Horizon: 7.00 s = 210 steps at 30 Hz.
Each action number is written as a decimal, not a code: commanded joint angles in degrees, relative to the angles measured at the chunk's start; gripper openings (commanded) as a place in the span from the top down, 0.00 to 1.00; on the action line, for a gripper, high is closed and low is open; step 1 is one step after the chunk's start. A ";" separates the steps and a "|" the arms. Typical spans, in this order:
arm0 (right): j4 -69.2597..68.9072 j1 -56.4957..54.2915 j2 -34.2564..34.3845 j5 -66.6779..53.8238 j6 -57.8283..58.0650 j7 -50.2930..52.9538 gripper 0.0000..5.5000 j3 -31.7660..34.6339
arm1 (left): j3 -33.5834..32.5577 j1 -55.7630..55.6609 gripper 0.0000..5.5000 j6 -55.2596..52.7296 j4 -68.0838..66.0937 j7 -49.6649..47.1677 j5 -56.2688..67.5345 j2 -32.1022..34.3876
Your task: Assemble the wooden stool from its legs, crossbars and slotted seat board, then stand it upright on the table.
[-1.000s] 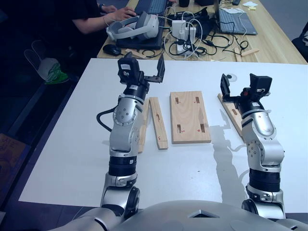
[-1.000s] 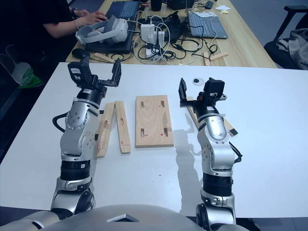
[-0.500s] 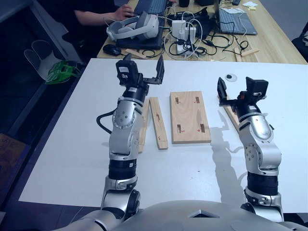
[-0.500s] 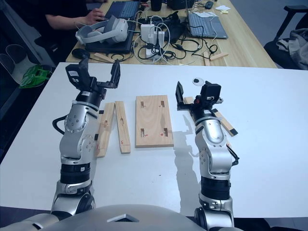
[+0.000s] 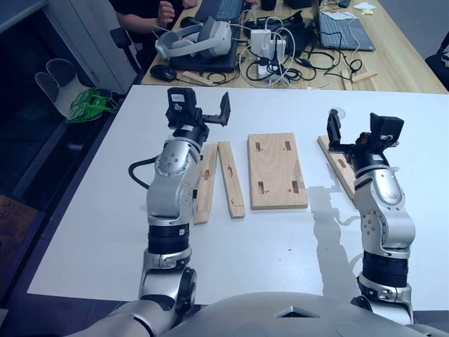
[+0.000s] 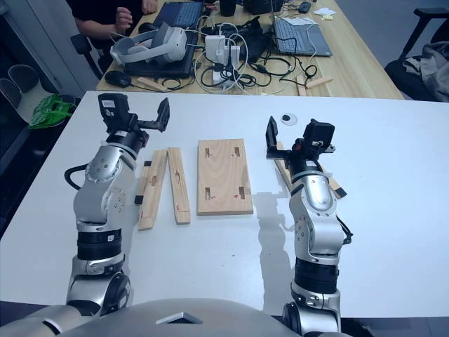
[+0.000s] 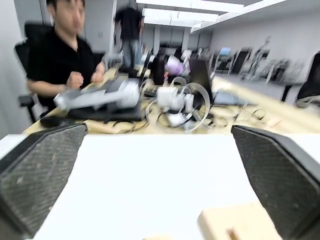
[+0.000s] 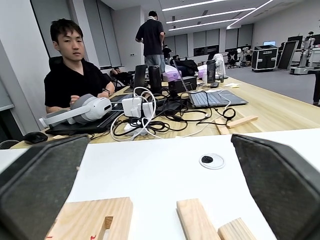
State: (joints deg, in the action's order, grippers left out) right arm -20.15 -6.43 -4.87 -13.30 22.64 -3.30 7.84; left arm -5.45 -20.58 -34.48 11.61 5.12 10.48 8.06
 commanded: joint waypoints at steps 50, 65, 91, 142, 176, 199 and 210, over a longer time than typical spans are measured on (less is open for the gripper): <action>-10.19 8.17 6.14 -5.53 4.60 5.29 0.02 -0.64 | 5.25 13.82 0.02 -27.34 -0.13 22.41 6.11 28.86; -10.10 7.78 7.42 -6.76 4.91 6.09 0.02 -0.37 | 8.28 12.50 0.02 -26.53 -2.92 25.37 5.14 31.55; -11.13 7.60 7.10 -7.46 6.91 7.17 0.02 -0.24 | 4.30 8.61 0.02 -16.93 -7.90 21.90 1.17 31.65; -6.77 2.71 3.87 -8.59 8.79 6.31 0.02 2.00 | 5.75 14.62 0.77 -16.73 -14.42 29.12 5.27 26.33; 0.11 -20.60 -0.49 -27.85 21.86 -3.91 0.02 4.28 | -5.08 -1.77 0.77 12.51 -13.08 23.44 7.89 18.77; 5.64 -28.97 -0.19 -56.92 29.35 -0.13 0.21 7.16 | 11.27 -2.98 0.77 31.24 -5.45 36.89 3.59 14.76; 5.77 -26.24 0.13 -59.20 27.83 2.55 0.55 7.65 | 11.04 -4.40 0.77 34.69 -8.25 38.97 2.21 15.54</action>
State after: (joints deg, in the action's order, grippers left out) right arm -14.73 -33.68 -4.84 -70.90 50.91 -1.83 14.80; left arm 5.68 -23.62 -0.66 4.03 43.38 13.43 22.69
